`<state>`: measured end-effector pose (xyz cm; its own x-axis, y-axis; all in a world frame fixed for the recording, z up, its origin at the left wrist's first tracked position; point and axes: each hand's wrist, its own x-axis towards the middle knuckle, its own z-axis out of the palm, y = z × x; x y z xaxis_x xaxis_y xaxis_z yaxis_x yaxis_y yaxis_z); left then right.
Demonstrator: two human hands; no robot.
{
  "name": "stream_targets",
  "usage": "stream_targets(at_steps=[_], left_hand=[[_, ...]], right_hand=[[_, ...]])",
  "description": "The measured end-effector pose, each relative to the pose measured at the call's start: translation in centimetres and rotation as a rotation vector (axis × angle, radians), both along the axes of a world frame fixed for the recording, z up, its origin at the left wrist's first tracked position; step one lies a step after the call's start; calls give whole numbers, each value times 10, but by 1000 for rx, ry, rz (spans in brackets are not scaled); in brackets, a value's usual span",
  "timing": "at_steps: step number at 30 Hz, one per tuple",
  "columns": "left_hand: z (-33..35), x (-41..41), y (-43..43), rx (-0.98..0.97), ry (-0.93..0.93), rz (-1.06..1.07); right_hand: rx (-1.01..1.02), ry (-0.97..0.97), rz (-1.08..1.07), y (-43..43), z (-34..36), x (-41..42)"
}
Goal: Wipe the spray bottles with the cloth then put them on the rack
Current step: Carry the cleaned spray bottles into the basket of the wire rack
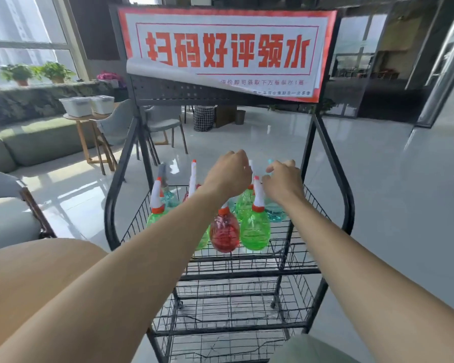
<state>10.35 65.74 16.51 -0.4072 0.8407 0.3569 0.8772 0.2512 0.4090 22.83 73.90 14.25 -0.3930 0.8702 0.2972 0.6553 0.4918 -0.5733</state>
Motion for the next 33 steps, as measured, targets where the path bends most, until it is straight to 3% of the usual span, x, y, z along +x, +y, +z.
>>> stream_targets(at_steps=[12, 33], left_hand=[[-16, 8, 59, -64, 70, 7], [-8, 9, 44, -57, 79, 26]], right_hand=[[-1, -68, 10, 49, -32, -7], [-70, -117, 8, 44, -26, 3]])
